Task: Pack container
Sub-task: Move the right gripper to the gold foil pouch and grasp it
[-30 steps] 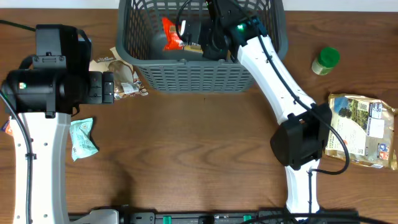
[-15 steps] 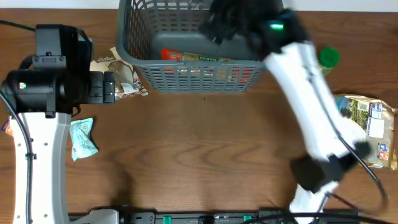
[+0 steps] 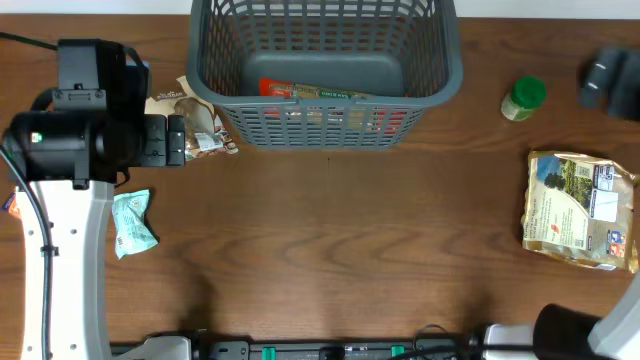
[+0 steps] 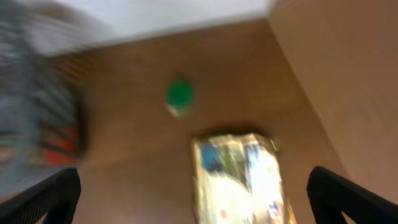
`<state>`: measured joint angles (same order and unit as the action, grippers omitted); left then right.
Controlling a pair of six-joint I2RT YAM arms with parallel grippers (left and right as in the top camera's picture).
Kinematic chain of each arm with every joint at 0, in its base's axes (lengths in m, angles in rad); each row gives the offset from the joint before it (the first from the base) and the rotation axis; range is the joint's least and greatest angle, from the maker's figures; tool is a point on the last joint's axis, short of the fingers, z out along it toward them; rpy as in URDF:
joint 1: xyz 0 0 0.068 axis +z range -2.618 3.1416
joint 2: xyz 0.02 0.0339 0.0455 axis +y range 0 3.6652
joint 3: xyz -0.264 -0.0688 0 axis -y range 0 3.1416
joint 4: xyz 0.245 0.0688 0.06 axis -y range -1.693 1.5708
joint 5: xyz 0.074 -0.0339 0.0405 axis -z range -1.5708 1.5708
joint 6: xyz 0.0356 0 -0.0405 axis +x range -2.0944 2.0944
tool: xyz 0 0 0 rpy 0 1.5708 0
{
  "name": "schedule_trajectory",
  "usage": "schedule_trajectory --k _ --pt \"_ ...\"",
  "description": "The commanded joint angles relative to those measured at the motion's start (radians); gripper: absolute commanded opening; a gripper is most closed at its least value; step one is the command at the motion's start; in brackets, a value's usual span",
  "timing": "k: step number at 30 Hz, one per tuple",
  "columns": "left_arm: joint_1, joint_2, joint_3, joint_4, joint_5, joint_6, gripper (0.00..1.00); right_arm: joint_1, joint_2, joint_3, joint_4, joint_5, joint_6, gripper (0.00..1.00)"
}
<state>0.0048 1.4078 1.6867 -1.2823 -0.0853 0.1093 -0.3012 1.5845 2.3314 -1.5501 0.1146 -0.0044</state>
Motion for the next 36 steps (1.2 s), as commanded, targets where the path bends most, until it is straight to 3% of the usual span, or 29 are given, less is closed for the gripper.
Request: schedule_trajectory --k 1,11,19,36 --pt "0.003 -0.009 0.003 -0.003 -0.001 0.01 0.99 -0.126 0.016 -0.026 -0.044 -0.073 -0.011 0.99" --pt "0.003 -0.009 0.003 0.006 -0.001 -0.002 0.98 -0.401 0.042 -0.233 -0.039 -0.176 -0.014 0.99" --pt "0.003 -0.009 0.003 0.009 -0.001 -0.028 0.99 -0.482 0.045 -0.409 0.082 -0.345 -0.205 0.99" --pt "0.003 -0.009 0.003 -0.007 -0.001 -0.062 0.99 -0.642 0.19 -0.668 0.358 -0.368 -0.259 0.99"
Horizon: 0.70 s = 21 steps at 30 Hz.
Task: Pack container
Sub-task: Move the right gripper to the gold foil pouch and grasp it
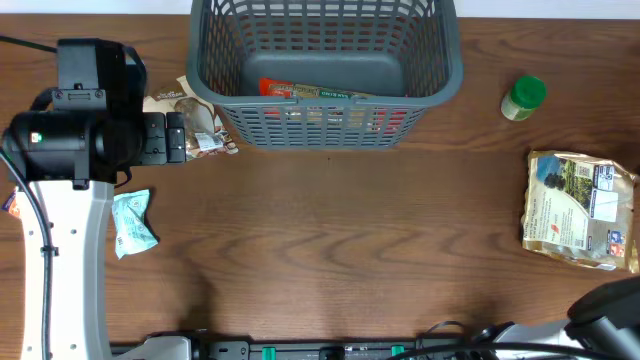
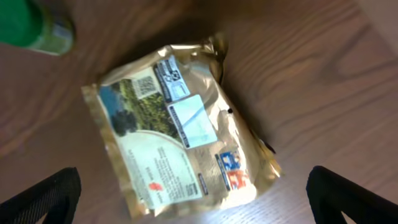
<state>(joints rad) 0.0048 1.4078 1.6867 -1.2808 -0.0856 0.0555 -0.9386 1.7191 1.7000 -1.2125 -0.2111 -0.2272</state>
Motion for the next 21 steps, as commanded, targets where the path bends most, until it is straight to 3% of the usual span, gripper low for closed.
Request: schedule_trajectory --k 1,21 --pt "0.003 -0.009 0.003 -0.012 0.0 -0.008 0.99 -0.003 0.08 -0.049 0.038 -0.058 -0.039 0.99" --pt "0.003 -0.009 0.003 -0.011 -0.001 -0.009 0.98 0.013 0.416 -0.069 0.147 -0.216 -0.186 0.99"
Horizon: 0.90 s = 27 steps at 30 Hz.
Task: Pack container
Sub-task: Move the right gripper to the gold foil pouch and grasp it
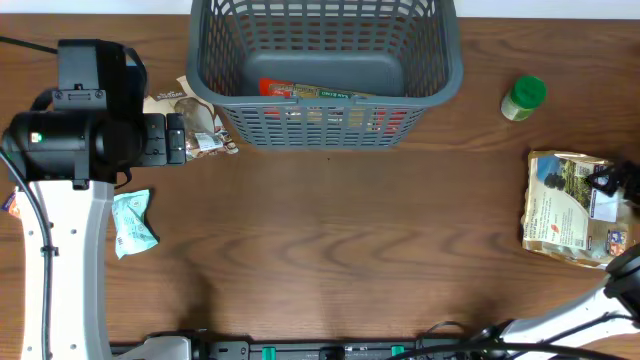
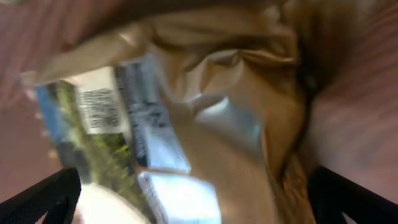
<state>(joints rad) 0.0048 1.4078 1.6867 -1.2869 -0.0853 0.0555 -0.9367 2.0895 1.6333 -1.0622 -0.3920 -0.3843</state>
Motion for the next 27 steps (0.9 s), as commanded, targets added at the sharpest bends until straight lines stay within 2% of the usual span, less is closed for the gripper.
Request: schedule_trajectory --k 1,7,9,11,18,19,20,27 --pt "0.003 -0.009 0.003 -0.005 -0.001 -0.009 0.99 0.014 0.057 -0.004 0.001 -0.035 -0.029 0.99" --pt "0.003 -0.009 0.003 -0.005 -0.001 -0.009 0.99 0.033 0.089 -0.01 0.026 -0.035 -0.029 0.98" --pt "0.003 -0.009 0.003 -0.005 -0.001 -0.009 0.99 0.039 0.091 -0.01 0.027 -0.035 -0.04 0.83" --pt "0.003 -0.009 0.003 -0.005 -0.001 -0.009 0.99 0.044 0.091 -0.01 0.027 -0.035 -0.04 0.61" --pt "0.003 -0.009 0.003 -0.005 -0.001 -0.008 0.99 0.066 0.09 -0.01 0.018 -0.04 -0.039 0.26" --pt "0.003 -0.009 0.003 -0.005 -0.001 -0.008 0.99 0.07 0.087 -0.01 0.015 -0.051 -0.04 0.17" --pt "0.003 -0.009 0.003 -0.005 -0.001 -0.008 0.99 0.075 0.08 -0.01 0.015 -0.063 -0.039 0.03" --pt "0.003 -0.009 0.003 -0.005 -0.002 -0.008 0.99 0.142 -0.044 0.021 -0.009 -0.083 -0.002 0.01"
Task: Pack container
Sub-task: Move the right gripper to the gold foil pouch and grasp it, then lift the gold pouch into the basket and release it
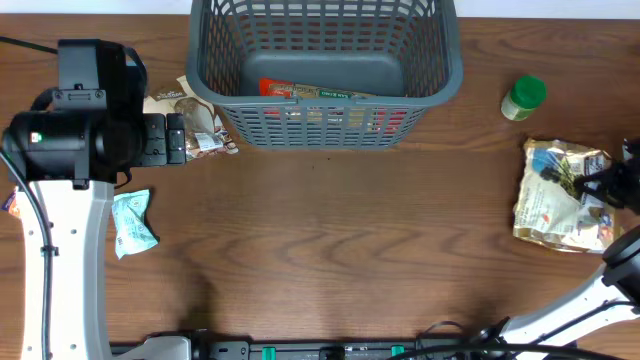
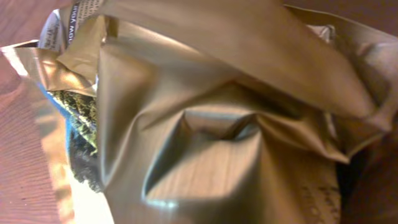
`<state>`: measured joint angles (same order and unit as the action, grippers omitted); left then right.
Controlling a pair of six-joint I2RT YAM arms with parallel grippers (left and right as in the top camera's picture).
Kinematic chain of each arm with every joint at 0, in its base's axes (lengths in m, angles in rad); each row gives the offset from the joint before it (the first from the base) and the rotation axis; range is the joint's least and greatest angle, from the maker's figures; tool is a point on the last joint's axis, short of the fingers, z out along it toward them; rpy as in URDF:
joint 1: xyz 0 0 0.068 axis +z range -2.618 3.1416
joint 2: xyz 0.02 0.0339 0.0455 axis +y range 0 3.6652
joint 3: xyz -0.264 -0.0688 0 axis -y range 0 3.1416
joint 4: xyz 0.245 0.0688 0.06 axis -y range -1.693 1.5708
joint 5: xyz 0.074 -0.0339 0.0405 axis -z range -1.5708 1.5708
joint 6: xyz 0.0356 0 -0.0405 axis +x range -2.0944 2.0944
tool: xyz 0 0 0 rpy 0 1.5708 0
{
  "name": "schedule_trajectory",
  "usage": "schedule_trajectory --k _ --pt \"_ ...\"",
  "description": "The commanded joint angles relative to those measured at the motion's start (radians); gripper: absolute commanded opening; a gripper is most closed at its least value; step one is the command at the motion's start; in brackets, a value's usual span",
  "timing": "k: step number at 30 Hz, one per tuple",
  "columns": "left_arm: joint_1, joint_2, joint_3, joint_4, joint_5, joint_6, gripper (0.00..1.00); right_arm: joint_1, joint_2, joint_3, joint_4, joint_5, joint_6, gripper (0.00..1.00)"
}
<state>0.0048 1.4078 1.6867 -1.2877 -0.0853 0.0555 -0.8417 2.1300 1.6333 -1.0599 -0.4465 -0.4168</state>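
Observation:
A gold foil pouch [image 1: 552,198] with a landscape picture lies crumpled on the table at the far right. My right gripper [image 1: 606,184] is on its right side and pinches the foil. Wrinkled gold foil from the pouch [image 2: 205,124] fills the right wrist view and hides the fingers. The grey slatted basket [image 1: 445,70] stands at the back centre with a red and green bar [image 1: 305,92] inside. My left gripper [image 1: 177,139] hovers at the left beside a brown snack packet [image 1: 207,128]; its jaw gap does not show.
A green-lidded jar [image 1: 524,97] stands right of the basket, behind the pouch. A teal packet [image 1: 131,222] lies at the left under the left arm. An orange item [image 1: 8,205] peeks in at the left edge.
The pouch was flat with my right gripper over its right part. Now it is bunched up and shifted slightly left and back, with the gripper shut on its foil. The left arm has not moved.
My right gripper was high at the back right, near the jar. Then it had left the overhead view, its camera looking down on the flat pouch. Then it was low over the pouch's right side. Now it grips the crumpled pouch.

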Motion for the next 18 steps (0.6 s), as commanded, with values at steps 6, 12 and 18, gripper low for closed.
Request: schedule_trajectory --k 6,12,18 --pt "0.003 -0.009 0.003 -0.004 -0.002 -0.008 0.99 0.114 -0.317 0.077 -0.021 0.003 0.138 0.01" --pt "0.003 -0.009 0.003 -0.004 -0.002 -0.008 0.99 0.184 -0.547 0.164 -0.039 0.134 0.203 0.01" --pt "0.003 -0.009 0.003 -0.008 -0.001 -0.008 0.98 0.295 -0.74 0.247 0.095 0.15 0.295 0.01"
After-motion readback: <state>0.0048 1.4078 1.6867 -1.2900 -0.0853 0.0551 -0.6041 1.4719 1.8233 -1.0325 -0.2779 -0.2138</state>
